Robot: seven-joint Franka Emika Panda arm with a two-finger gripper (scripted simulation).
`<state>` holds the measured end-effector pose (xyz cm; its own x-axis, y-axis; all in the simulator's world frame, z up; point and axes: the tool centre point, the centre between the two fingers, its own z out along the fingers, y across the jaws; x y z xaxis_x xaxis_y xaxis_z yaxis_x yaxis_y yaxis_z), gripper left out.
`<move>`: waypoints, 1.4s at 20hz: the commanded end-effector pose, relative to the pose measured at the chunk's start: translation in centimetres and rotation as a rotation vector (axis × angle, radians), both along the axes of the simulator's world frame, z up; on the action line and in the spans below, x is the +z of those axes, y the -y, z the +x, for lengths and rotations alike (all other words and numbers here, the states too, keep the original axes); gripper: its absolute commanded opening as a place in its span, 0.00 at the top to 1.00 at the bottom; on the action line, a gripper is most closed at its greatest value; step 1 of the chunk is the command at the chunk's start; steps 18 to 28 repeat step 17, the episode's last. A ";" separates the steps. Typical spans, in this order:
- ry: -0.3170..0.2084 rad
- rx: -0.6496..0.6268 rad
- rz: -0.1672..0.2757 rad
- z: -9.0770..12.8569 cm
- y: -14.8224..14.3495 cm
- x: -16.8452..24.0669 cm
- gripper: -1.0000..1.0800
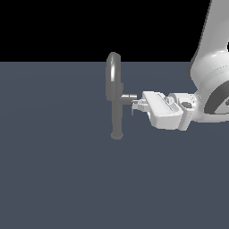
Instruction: Turn on the faucet by rotating a designated handle.
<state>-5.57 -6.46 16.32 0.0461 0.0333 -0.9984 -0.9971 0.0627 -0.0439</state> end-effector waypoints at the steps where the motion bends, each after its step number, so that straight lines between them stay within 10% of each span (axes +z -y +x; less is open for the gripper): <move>1: -0.052 -0.029 -0.032 0.9 -0.5 -4.5 1.00; 2: -0.006 0.000 -0.002 0.0 0.1 -0.3 1.00; 28: -0.050 -0.028 -0.031 3.6 -0.2 -4.8 1.00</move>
